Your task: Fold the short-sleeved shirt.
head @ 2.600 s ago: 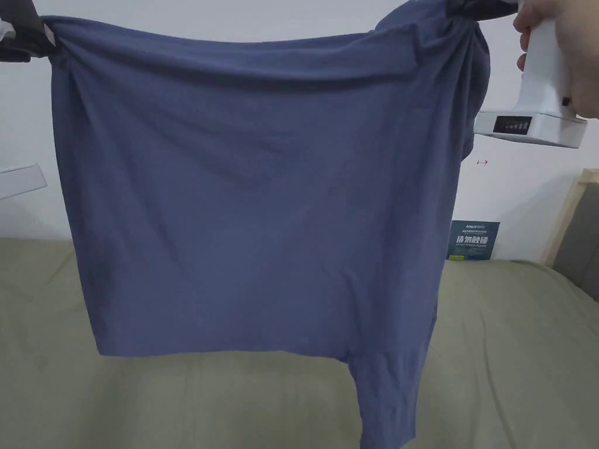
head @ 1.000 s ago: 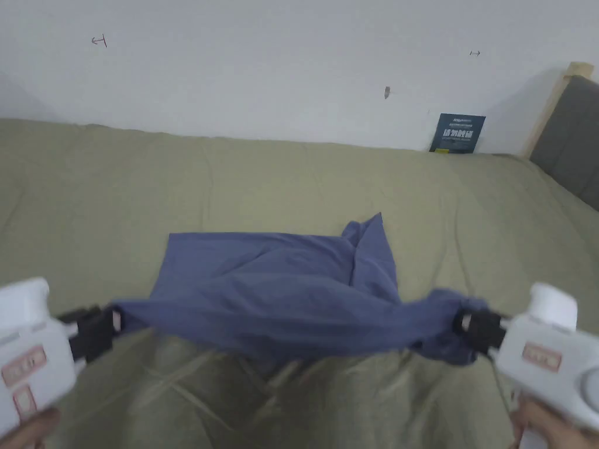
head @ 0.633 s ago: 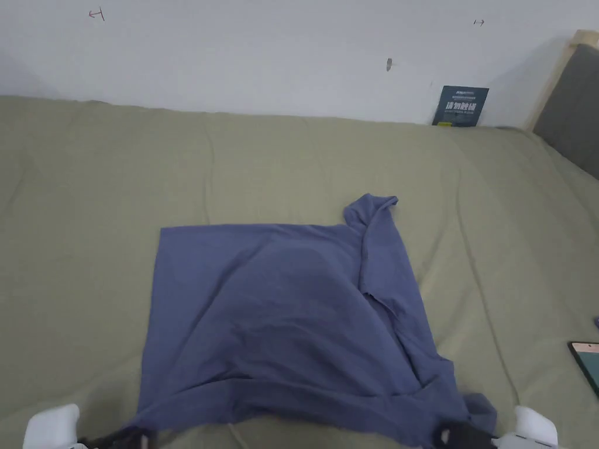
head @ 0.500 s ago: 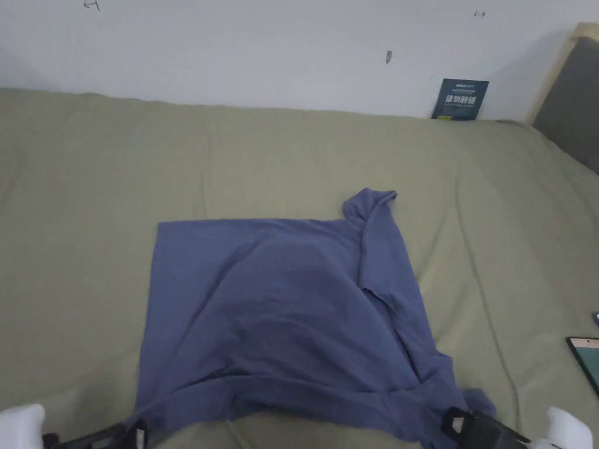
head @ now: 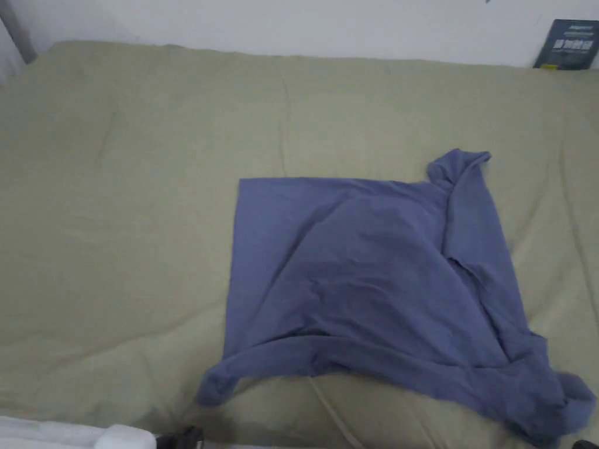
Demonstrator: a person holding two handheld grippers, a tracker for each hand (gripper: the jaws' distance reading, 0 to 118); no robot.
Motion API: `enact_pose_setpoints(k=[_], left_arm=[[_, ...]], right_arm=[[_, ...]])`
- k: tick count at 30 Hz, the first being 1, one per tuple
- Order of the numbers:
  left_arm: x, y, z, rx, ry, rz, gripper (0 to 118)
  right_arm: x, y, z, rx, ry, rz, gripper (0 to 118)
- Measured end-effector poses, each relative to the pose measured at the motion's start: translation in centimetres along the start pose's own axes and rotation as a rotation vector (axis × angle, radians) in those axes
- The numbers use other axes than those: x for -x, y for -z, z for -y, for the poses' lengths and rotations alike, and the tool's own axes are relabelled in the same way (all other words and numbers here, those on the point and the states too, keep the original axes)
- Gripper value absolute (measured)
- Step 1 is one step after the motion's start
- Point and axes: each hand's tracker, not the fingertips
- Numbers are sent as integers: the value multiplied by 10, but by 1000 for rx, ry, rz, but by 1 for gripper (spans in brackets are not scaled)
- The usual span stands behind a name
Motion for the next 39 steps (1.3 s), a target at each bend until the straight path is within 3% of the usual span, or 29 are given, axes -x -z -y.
enact_pose_setpoints(k=[3, 4, 5, 6, 7, 11, 20, 21, 22, 23, 24, 27, 34, 35, 36, 38, 39], left_arm=[[2, 7, -2, -22, 59, -40, 6], [6, 14, -5, -16, 66, -30, 11], [6, 22, -9, -3, 70, -23, 37], [9, 29, -12, 12, 71, -1, 98], [12, 41, -14, 44, 69, 19, 118], [21, 83, -25, 40, 143, -59, 117], [22, 117, -39, 96, 134, -5, 115], [20, 118, -41, 103, 135, -8, 103], [17, 116, -40, 97, 146, -24, 77], [15, 116, -41, 76, 180, -75, 31], [14, 118, -40, 88, 201, -105, 9], [13, 122, -38, 162, 109, -4, 9], [15, 114, -45, 153, 125, -15, 7], [14, 114, -45, 152, 126, -14, 7], [14, 114, -46, 152, 122, -15, 7], [12, 113, -48, 143, 117, -26, 7], [12, 113, -49, 144, 113, -21, 7]], right_arm=[[3, 7, 2, 22, -10, -15, 1], [3, 10, 2, 30, -1, -21, 1], [4, 13, 3, 38, 9, -26, 1], [5, 13, 1, 46, 21, -34, 1], [5, 15, 2, 52, 30, -37, 1], [6, 17, 2, 72, 52, -39, 1], [-4, 18, 4, 102, 71, 3, 1], [-5, 19, 4, 104, 74, 11, 1], [-8, 19, 4, 106, 79, 15, 1], [-9, 20, 4, 110, 84, 16, 1], [-9, 20, 3, 114, 85, 17, 1], [-10, 23, 1, 123, 78, 22, 1], [-24, 51, -7, 211, 15, 46, 1], [-27, 57, -10, 216, 7, 56, 5], [-30, 63, -11, 212, 2, 66, 36], [-39, 74, -15, 207, -5, 64, 109], [-43, 83, -17, 218, -14, 59, 118]])
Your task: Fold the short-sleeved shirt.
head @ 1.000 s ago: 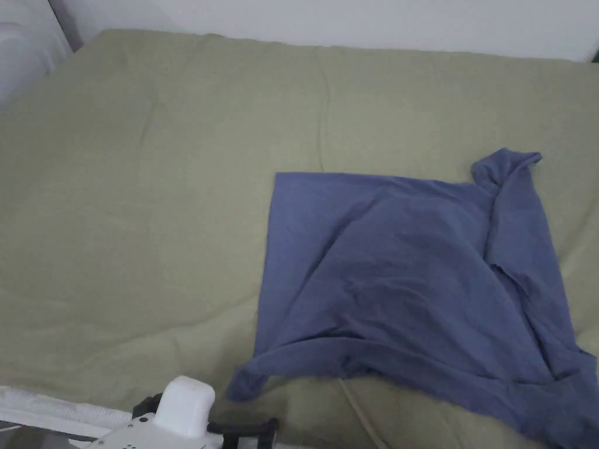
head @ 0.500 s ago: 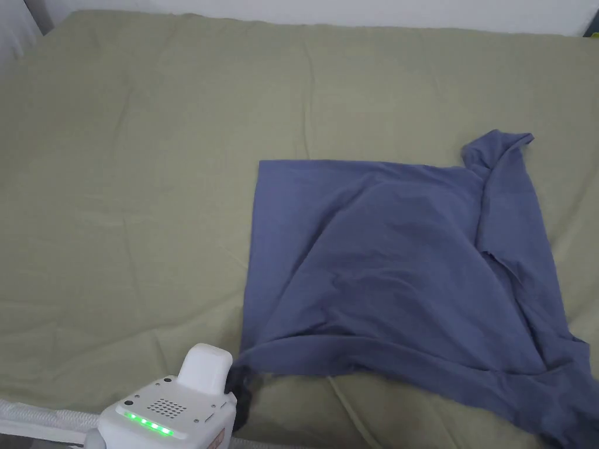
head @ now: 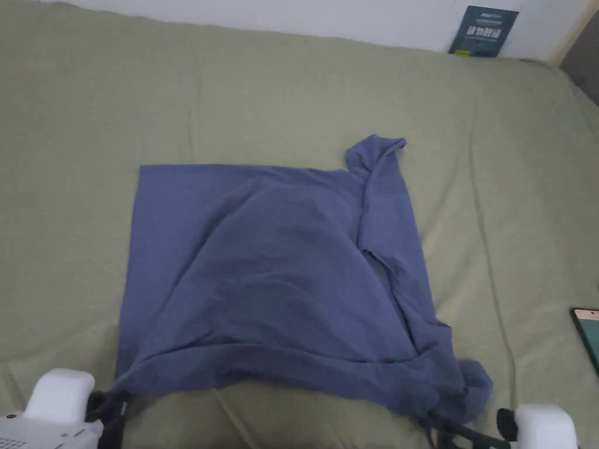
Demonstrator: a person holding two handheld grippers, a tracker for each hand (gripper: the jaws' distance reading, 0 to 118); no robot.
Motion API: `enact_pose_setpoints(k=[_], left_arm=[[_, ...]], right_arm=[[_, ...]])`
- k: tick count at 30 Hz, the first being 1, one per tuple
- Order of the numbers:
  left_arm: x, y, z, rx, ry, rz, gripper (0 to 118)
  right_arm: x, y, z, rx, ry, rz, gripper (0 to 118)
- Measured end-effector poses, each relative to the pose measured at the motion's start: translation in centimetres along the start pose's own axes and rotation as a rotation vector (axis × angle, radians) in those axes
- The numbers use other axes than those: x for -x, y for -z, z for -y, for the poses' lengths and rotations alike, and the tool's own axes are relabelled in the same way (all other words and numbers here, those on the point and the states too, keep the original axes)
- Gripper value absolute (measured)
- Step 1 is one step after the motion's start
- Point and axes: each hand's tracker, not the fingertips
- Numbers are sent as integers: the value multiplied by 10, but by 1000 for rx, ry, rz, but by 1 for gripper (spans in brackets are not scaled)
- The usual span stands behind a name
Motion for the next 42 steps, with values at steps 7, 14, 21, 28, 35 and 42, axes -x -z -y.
enact_pose_setpoints(k=[7, 14, 21, 28, 35, 42], left_arm=[[-4, 0, 0, 9, -3, -16, 7], [-5, 1, 0, 16, -1, -25, 7], [8, -5, -13, 3, -82, 9, 7], [24, -9, -59, -56, -134, 57, 7], [44, 40, -135, -54, -220, 64, 7], [64, 108, -171, 79, -393, 37, 7]], right_arm=[[-15, 39, -8, 94, -169, 48, 118], [-31, 50, -3, 157, -35, -90, 9], [-36, 25, -31, 90, 55, -172, 9], [-57, 22, -103, 32, 152, -294, 9], [-70, 90, -186, 63, 246, -326, 9], [-62, 191, -201, 218, 332, -228, 9]])
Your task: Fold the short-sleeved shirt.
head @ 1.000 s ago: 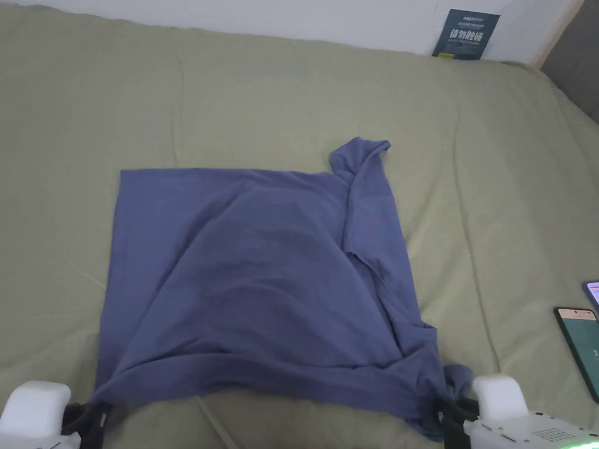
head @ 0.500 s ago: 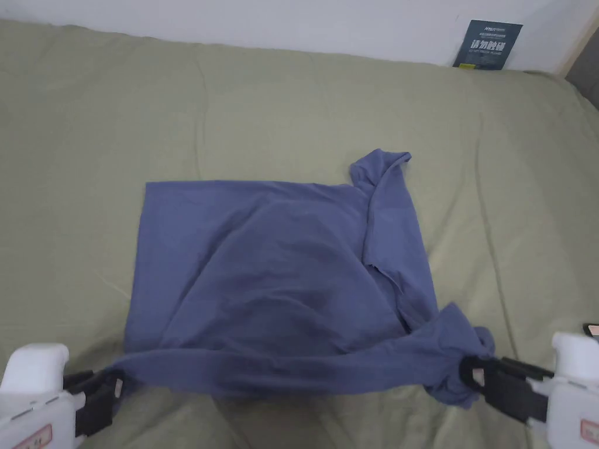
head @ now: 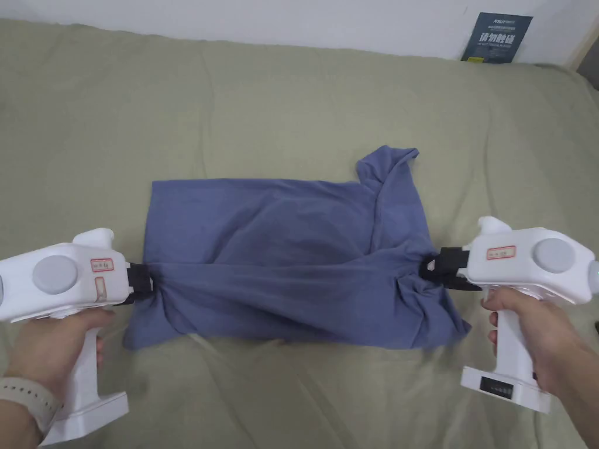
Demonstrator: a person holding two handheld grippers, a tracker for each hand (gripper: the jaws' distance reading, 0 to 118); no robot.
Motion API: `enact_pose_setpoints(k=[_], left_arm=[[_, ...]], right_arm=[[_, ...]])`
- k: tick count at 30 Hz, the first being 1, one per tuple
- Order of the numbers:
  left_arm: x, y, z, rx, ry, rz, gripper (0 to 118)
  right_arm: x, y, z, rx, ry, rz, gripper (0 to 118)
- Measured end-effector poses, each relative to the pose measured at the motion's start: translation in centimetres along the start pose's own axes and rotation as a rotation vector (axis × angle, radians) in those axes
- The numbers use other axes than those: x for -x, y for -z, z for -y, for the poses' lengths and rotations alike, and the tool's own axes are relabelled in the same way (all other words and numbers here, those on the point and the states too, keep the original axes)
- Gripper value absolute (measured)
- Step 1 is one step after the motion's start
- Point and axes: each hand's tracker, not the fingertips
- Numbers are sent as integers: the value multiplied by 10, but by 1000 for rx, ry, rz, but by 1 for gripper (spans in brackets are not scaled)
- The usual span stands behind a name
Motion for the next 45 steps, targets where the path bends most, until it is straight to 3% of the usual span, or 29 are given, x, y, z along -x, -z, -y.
enact_pose_setpoints(k=[1, 2, 3, 4, 5, 6, 10, 15, 17, 19, 20, 21, 22, 24, 26, 27, 30, 41, 42, 43, 44, 45], left_arm=[[1, 3, -1, 8, -27, 14, 7], [3, 4, -2, 23, -42, 55, 17], [6, 4, -3, 28, -52, 80, 66], [8, 0, -4, 36, -59, 93, 109], [9, -7, 0, 19, -52, 103, 118], [5, -21, 7, -108, -33, 210, 111], [-2, -91, 55, -265, 206, 111, 118], [-22, -152, 158, -542, 453, 39, 118], [-18, -152, 191, -613, 476, 27, 118], [-20, -153, 218, -611, 488, -26, 118], [-30, -155, 227, -580, 507, -54, 117], [-33, -155, 236, -564, 516, -75, 101], [-34, -155, 240, -543, 504, -76, 67], [-35, -158, 244, -563, 517, -101, 34], [-34, -155, 245, -577, 519, -170, 8], [-31, -154, 242, -559, 504, -118, 8], [-25, -150, 234, -552, 477, -105, 8], [-7, -64, 142, -247, 379, -116, 8], [-8, -61, 139, -293, 387, -111, 8], [-9, -58, 136, -300, 395, -122, 22], [-11, -56, 135, -305, 408, -135, 64], [-11, -52, 132, -306, 406, -132, 118]], right_arm=[[-1, 4, 1, -2, -1, 26, 10], [1, 4, 2, -13, -26, 33, 10], [5, 1, 3, -45, -78, 104, 26], [11, -4, 6, -99, -138, 183, 56], [14, -12, 11, -145, -189, 198, 94], [15, -23, 18, -173, -247, 174, 118], [27, -88, 81, -338, -415, 110, 118], [47, -134, 189, -520, -493, 81, 118], [63, -140, 229, -588, -530, 115, 117], [73, -139, 259, -631, -540, 191, 105], [76, -138, 268, -613, -531, 180, 84], [80, -140, 275, -602, -526, 161, 40], [81, -140, 282, -585, -516, 121, 9], [87, -135, 290, -571, -517, 187, 4], [85, -137, 293, -580, -521, 157, 4], [86, -137, 292, -549, -524, 106, 4], [88, -139, 294, -566, -533, 136, 4], [89, -137, 293, -539, -482, 99, 4], [90, -137, 294, -539, -482, 99, 4], [90, -138, 294, -539, -482, 98, 4], [89, -138, 294, -538, -481, 97, 4], [90, -138, 294, -536, -478, 97, 4]])
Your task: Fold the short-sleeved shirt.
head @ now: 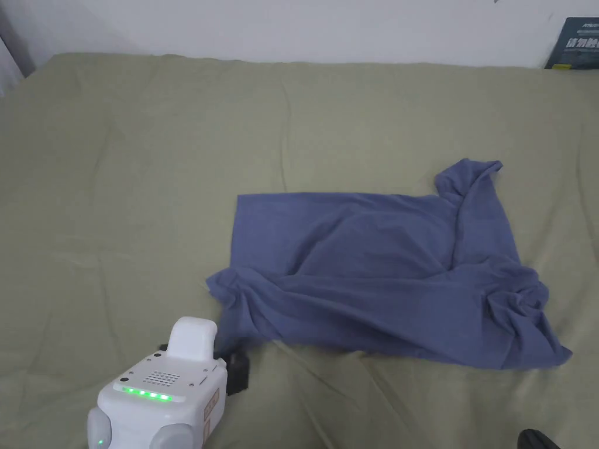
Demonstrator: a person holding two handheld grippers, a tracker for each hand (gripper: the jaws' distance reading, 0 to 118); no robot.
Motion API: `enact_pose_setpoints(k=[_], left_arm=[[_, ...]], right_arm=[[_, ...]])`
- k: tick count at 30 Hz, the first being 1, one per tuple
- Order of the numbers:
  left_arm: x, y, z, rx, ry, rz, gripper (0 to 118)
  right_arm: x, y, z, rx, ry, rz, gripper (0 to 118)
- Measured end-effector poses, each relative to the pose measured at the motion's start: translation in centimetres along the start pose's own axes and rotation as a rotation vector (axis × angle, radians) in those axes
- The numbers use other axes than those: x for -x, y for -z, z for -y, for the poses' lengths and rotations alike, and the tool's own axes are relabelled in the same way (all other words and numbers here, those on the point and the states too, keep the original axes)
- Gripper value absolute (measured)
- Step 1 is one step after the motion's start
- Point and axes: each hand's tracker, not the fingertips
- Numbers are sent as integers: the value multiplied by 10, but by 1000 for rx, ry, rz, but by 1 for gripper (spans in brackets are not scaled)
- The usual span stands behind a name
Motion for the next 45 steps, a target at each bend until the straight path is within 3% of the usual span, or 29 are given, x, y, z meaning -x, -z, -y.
enact_pose_setpoints(k=[2, 3, 11, 13, 14, 15, 16, 17, 19, 25, 31, 35, 36, 37, 38, 40, 41, 43, 45], left_arm=[[3, 6, 1, 93, -33, 57, 118], [-2, 8, -4, 12, -41, 87, 118], [3, 39, -7, 83, -33, 16, 118], [6, 42, -9, 116, -59, 58, 111], [8, 42, -10, 112, -47, 51, 97], [6, 42, -11, 108, -32, 41, 57], [4, 43, -10, 106, 0, 28, 24], [3, 41, -10, 101, 28, 15, 16], [1, 41, -10, 145, -33, 114, 13], [7, 39, -14, 127, -63, 103, 10], [6, 45, -19, 136, -86, 81, 10], [6, 48, -21, 146, -113, 81, 11], [6, 48, -22, 151, -115, 81, 11], [4, 48, -23, 155, -111, 80, 10], [3, 48, -24, 154, -102, 74, 10], [1, 48, -25, 156, -67, 58, 10], [0, 49, -25, 156, -50, 53, 10], [-2, 49, -26, 154, -48, 46, 10], [-2, 50, -27, 153, -55, 36, 10]], right_arm=[[-1, -1, 0, 2, 10, -3, 4], [-2, 0, 1, 4, 14, -7, 4], [-3, 3, -1, 16, 19, -5, 4], [-3, 4, -2, 17, 17, -2, 4], [-4, 4, -1, 17, 19, -2, 4], [-4, 4, -1, 20, 22, -4, 4], [-4, 5, -1, 22, 25, -3, 4], [-4, 5, -1, 24, 26, -1, 4], [-5, 6, 0, 27, 30, -2, 4], [-27, 32, -4, 84, -3, 25, 4], [-83, 90, -20, 155, -33, 116, 4], [-114, 126, -31, 194, -14, 116, 6], [-120, 133, -32, 219, 17, 76, 25], [-126, 142, -33, 247, 40, 42, 62], [-130, 150, -34, 263, 59, 24, 62], [-134, 166, -32, 299, 70, 67, 92], [-135, 172, -31, 322, 71, 54, 118], [-139, 169, -29, 260, 80, 58, 117], [-141, 186, -26, 318, 110, 50, 117]])
